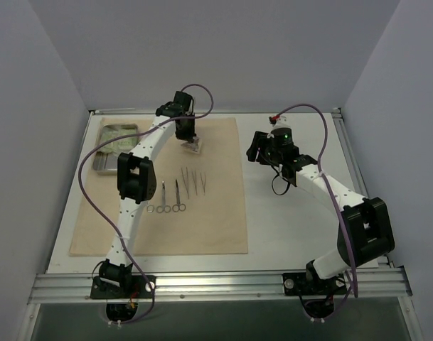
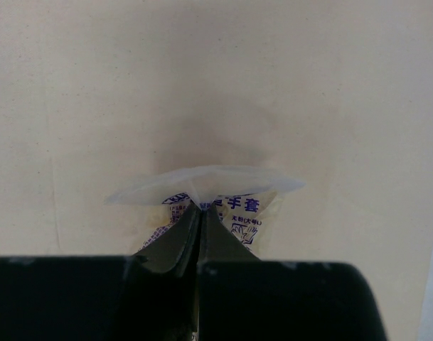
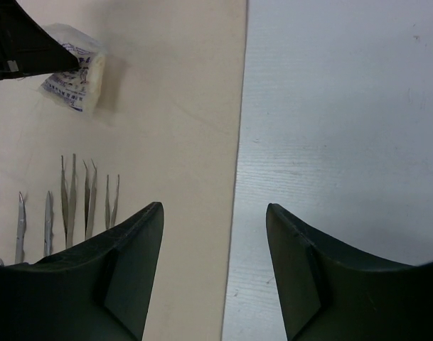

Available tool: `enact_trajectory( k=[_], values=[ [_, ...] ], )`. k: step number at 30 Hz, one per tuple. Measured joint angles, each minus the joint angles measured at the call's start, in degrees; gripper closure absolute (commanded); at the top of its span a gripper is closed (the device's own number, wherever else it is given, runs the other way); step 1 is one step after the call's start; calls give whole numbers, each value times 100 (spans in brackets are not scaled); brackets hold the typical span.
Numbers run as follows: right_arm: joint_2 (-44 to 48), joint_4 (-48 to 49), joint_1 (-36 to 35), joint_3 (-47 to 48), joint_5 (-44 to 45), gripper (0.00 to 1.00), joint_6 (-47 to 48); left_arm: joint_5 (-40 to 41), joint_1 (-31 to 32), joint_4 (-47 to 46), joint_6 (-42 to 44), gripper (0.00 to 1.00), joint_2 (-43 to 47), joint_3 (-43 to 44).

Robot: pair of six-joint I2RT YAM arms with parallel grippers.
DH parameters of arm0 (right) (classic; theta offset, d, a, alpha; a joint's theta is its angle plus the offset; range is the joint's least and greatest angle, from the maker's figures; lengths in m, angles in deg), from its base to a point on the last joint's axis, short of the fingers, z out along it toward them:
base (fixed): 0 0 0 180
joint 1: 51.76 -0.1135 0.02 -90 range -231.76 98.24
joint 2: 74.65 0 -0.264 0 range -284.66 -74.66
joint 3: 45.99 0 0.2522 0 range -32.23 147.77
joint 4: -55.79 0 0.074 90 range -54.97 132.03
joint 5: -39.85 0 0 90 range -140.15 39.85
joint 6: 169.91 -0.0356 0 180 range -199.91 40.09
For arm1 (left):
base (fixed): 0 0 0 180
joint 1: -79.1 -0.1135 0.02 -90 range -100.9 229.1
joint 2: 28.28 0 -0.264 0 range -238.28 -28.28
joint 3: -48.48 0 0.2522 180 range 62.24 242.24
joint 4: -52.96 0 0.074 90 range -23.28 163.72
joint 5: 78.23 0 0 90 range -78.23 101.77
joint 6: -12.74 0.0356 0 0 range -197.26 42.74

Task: Open and lay out the surgical kit
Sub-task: Place the medical item in the surgical kit.

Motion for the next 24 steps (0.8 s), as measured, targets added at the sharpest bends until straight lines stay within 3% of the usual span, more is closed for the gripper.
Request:
enact_trajectory(
  k=[2,6,7,13,20,24],
  values=[
    [39,2,0,-17,0,45,-4,122,2,-4,-151,97,-138,90],
    [59,26,7,-70,0,45,-44,363,11,-11,-385,74,-264,173],
    [59,24,7,-92,-2,45,-66,407,20,-9,-422,64,-284,173],
    [59,24,7,-122,-2,45,-111,533,83,11,-584,44,-361,173],
    [59,31,4,-125,-13,45,-133,485,74,170,-595,39,-151,166],
    [59,105,4,-205,-31,45,-155,306,-57,131,-282,37,601,-251]
  ],
)
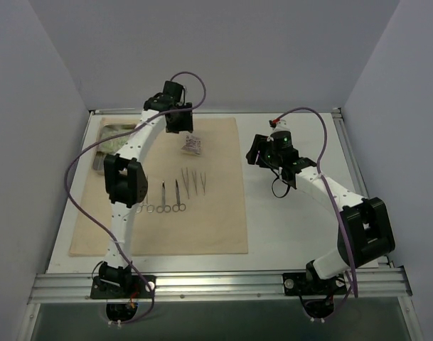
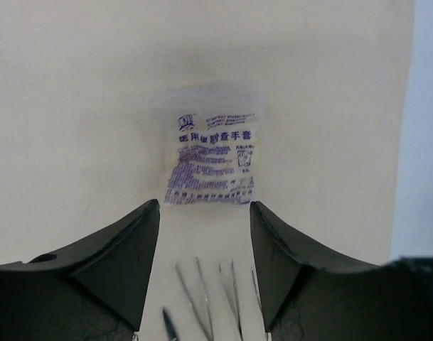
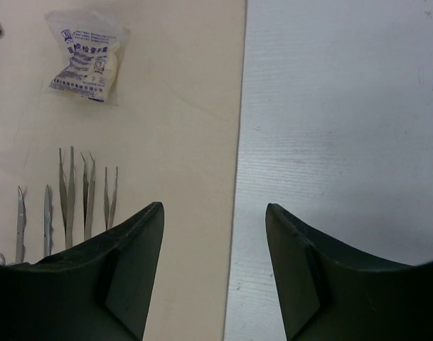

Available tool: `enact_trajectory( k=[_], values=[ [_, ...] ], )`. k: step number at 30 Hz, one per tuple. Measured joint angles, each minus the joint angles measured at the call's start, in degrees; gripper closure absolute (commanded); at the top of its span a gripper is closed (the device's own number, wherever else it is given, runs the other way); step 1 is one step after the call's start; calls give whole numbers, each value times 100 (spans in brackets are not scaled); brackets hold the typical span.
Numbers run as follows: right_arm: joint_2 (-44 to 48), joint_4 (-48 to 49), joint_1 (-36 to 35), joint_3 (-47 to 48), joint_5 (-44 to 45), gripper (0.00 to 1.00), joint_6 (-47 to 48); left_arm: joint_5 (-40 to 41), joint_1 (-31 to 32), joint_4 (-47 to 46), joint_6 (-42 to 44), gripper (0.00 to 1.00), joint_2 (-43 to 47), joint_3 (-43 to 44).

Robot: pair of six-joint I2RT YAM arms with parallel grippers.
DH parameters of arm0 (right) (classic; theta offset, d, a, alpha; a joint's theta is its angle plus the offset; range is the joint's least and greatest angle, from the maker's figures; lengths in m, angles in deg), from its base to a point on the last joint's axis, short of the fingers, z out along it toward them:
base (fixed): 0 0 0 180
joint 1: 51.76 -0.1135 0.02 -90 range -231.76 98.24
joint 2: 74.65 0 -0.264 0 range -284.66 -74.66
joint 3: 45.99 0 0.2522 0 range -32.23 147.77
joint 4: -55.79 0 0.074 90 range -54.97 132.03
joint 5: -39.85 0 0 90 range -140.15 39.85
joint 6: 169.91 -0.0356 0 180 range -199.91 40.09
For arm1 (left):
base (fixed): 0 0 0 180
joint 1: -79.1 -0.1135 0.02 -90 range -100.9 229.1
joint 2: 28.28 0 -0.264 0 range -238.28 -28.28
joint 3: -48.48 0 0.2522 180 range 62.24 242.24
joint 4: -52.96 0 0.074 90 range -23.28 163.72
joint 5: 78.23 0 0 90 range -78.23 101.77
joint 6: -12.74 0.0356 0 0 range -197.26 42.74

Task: Open and lay out the surgical kit
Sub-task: Place the medical item in the surgical kit, then pick up the medical item from the container.

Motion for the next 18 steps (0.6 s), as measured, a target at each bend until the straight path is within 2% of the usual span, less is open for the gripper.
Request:
enact_trajectory(
  k=[4,6,9,10,12,14,15,16,18],
  values=[
    [-2,7,0,-55,-44,45,7,-380,-485,-149,442,35,1069,-710],
    [-4,15,0,-57,-61,45,9,-428,-955,-280,662,36,1475,-890],
    [-39,74,0,-57,-98,46,13,-177,-1622,-452,1027,45,1663,-990],
    [-66,94,0,-57,-109,46,13,-52,-1814,-505,1152,55,1659,-1025],
    [-131,125,0,-57,-140,46,15,146,-2090,-516,1357,59,1556,-1088],
    [-203,133,0,-57,-155,46,15,192,-2240,-522,1493,58,1368,-1093],
    [-227,127,0,-57,-166,46,15,201,-2297,-520,1541,55,1246,-1093],
    [-245,125,0,-57,-177,46,15,201,-2347,-518,1585,48,1108,-1091],
    [-249,127,0,-57,-184,46,31,199,-2428,-476,1672,46,778,-1014]
  ],
)
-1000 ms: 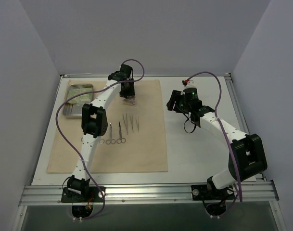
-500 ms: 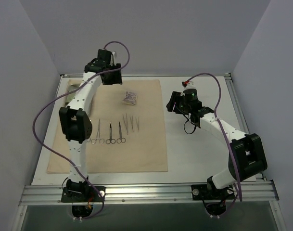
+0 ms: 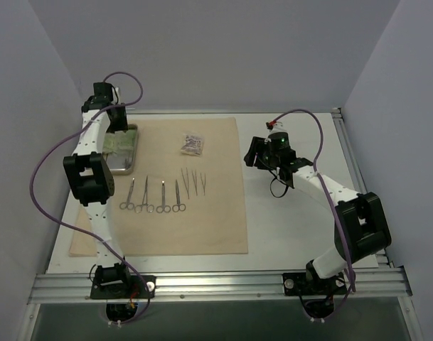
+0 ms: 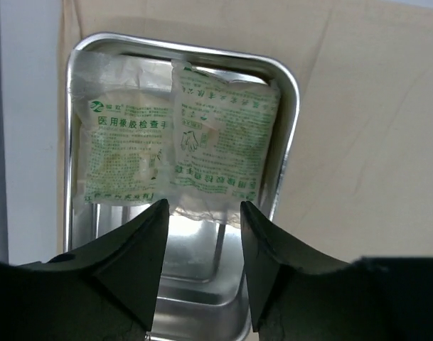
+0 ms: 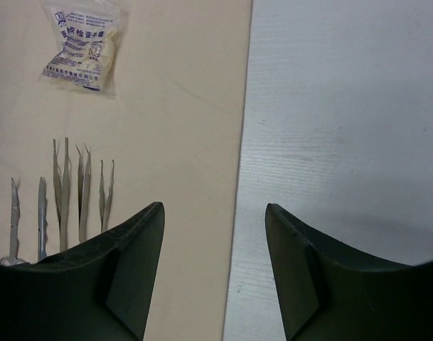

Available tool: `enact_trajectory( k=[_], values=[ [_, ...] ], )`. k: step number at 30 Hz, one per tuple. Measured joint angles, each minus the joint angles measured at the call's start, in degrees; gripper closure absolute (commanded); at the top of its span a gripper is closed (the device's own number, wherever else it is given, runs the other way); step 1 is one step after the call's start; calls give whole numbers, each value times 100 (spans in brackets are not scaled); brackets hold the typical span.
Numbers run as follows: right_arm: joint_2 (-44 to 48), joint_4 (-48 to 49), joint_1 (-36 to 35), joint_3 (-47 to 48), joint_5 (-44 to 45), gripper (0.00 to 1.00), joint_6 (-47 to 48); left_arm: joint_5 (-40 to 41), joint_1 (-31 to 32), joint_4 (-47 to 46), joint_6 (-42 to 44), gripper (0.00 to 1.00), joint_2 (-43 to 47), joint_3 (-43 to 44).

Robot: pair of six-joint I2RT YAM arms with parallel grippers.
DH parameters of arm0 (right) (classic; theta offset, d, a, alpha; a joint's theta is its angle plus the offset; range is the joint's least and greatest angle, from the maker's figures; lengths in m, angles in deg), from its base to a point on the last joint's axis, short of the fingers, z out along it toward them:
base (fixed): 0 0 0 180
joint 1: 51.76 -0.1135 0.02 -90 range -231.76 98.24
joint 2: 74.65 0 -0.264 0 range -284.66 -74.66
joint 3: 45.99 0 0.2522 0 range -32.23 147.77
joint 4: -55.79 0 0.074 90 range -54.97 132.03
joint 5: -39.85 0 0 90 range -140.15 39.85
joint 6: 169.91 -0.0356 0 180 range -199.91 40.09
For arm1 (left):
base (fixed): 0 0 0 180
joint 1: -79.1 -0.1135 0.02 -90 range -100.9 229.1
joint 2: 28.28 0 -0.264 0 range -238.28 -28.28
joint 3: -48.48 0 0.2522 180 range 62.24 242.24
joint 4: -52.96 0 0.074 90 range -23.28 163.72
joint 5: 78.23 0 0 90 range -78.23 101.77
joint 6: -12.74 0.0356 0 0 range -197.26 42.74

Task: Open and lay out the surgical kit
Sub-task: Pick up the medical item from the container.

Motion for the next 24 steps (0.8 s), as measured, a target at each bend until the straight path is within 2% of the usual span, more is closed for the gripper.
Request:
enact_trajectory(
  k=[8,11,12,16,24],
  values=[
    [0,-39,0,0,2,46,24,24,-151,216,323,49,-1217,369],
    [0,-46,0,0,4,46,24,2,-160,282,361,65,-1285,483],
    [0,-46,0,0,4,46,24,-4,-162,269,367,77,-1285,525],
    [0,-50,0,0,11,46,22,-50,-164,192,382,95,-1250,452],
    [37,-85,0,0,59,46,17,-92,-166,153,376,98,-752,-55]
  ],
)
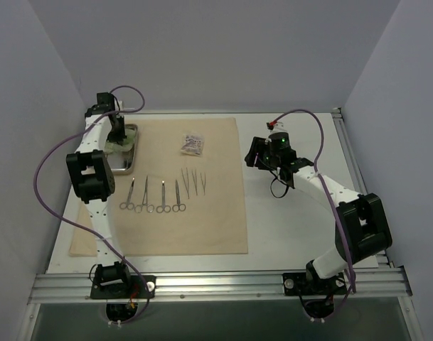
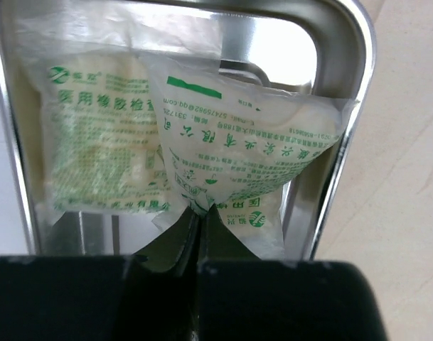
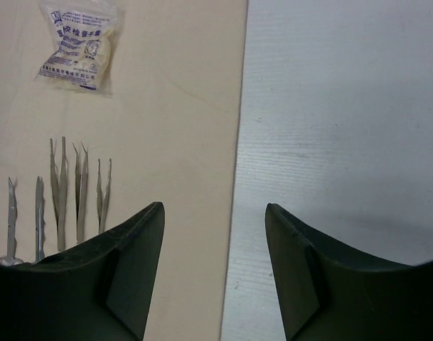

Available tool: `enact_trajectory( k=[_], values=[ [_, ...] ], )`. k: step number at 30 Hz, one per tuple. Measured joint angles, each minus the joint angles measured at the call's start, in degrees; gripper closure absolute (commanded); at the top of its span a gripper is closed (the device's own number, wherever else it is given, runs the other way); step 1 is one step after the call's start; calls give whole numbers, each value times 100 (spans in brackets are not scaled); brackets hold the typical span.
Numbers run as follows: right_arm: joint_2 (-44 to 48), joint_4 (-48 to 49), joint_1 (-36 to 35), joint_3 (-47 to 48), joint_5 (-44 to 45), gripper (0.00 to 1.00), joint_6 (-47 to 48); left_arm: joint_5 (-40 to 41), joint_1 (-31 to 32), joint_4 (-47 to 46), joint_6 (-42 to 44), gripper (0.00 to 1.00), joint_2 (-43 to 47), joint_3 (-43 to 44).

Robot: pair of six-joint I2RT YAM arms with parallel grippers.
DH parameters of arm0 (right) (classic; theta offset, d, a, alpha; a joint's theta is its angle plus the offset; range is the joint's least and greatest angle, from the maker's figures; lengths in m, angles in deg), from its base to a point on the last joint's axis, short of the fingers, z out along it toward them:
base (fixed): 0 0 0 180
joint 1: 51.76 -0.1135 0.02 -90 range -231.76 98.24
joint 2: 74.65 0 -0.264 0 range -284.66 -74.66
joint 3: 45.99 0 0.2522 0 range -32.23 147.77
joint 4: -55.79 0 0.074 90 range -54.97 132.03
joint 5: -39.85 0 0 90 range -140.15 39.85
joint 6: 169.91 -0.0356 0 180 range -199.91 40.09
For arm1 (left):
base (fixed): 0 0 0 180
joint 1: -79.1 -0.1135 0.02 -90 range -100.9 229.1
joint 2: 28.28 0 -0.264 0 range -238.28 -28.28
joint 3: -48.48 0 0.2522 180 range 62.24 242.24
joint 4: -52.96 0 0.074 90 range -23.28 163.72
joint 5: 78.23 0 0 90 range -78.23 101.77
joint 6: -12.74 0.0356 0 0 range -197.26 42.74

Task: Open and lay out the surgical kit
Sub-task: Pick up the medical item from the container, then place the medical item in the surgical kit.

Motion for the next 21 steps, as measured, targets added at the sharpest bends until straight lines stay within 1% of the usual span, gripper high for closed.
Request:
enact_trajectory(
  k=[11,21],
  values=[
    [232,0,0,-116,20,46,-20,-20,-9,-39,87,98,1255,-328],
    [232,-4,0,-142,50,46,-20,-164,-9,-63,92,98,1692,-767]
  ],
)
